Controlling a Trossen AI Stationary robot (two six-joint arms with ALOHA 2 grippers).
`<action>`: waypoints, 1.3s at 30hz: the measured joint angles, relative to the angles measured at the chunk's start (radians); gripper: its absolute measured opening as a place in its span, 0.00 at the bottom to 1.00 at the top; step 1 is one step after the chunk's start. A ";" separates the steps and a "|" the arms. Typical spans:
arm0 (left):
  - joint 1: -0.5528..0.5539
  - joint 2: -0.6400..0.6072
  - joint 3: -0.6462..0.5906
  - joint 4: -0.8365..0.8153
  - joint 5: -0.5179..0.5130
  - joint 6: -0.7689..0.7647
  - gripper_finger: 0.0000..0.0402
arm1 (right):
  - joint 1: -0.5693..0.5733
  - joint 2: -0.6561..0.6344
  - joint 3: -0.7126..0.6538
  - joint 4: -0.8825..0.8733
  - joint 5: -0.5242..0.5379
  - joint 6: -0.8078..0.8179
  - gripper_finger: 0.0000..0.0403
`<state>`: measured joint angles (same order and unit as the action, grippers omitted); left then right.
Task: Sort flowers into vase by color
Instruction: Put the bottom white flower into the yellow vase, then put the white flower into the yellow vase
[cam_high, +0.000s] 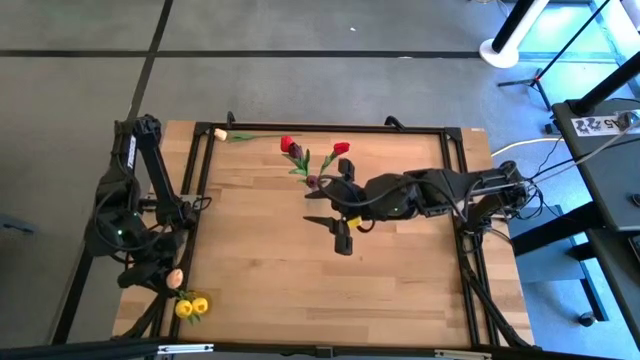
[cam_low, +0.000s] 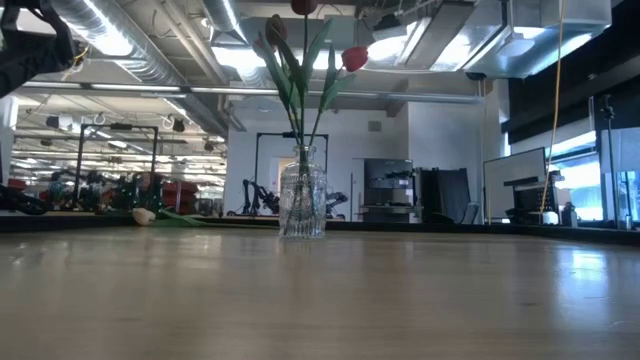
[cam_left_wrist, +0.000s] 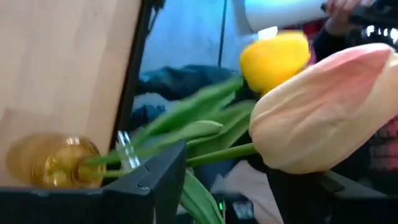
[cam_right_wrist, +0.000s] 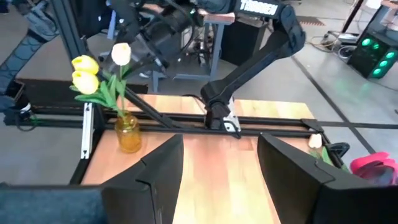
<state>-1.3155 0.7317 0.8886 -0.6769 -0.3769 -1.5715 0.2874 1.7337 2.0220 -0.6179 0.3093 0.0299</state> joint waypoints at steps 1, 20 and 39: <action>0.000 -0.005 0.000 0.000 0.025 0.000 0.52 | 0.000 0.002 0.000 -0.006 -0.004 0.001 0.51; 0.000 0.017 0.000 -0.053 0.020 0.173 0.51 | 0.000 0.006 0.000 -0.054 0.012 0.068 0.51; 0.087 0.035 0.134 -0.358 0.142 0.697 0.50 | 0.000 0.006 0.000 -0.173 0.041 0.202 0.51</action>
<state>-1.2283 0.7670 1.0226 -1.0349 -0.2347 -0.8747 0.2877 1.7397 2.0216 -0.7906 0.3504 0.2322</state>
